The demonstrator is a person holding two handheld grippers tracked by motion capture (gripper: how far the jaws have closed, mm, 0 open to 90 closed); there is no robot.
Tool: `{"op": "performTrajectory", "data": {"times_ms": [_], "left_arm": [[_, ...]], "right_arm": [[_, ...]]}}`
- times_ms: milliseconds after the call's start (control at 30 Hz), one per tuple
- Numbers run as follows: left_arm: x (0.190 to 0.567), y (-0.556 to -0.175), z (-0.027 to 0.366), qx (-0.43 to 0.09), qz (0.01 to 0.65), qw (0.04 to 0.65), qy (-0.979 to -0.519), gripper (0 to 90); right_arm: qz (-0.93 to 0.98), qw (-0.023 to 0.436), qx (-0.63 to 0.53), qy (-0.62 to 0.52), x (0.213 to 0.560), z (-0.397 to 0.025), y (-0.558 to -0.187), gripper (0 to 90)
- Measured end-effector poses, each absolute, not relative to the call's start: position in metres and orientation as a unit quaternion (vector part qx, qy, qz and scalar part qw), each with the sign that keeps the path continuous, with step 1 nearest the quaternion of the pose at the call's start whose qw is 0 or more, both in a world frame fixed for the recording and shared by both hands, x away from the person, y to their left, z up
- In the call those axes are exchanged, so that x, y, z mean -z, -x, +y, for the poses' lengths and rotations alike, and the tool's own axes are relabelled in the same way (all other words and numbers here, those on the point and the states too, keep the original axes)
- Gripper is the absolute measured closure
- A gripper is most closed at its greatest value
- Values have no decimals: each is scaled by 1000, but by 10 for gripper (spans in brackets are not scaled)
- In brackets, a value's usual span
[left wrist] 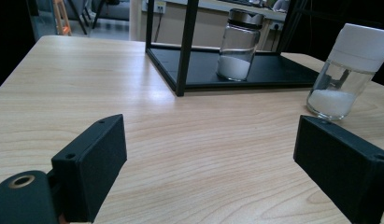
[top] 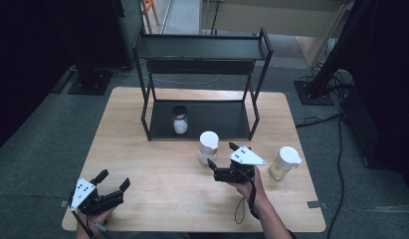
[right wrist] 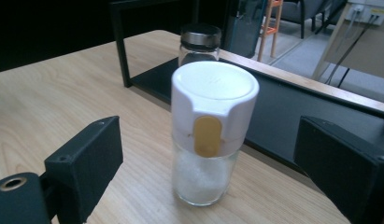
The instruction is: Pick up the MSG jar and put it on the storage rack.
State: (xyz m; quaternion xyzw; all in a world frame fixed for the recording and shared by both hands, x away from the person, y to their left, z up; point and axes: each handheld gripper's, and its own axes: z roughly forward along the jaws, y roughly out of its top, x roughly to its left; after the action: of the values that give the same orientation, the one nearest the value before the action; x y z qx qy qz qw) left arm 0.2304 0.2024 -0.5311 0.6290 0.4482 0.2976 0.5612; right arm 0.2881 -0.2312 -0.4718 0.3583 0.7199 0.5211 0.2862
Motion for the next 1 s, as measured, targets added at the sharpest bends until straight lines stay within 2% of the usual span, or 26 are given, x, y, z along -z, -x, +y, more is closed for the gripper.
{"op": "performTrajectory", "data": {"times_ms": [1000], "left_arm": [[531, -231, 202, -297, 446, 561, -631, 99]], "right_arm": [[718, 280, -501, -393, 484, -200, -318, 87]]}}
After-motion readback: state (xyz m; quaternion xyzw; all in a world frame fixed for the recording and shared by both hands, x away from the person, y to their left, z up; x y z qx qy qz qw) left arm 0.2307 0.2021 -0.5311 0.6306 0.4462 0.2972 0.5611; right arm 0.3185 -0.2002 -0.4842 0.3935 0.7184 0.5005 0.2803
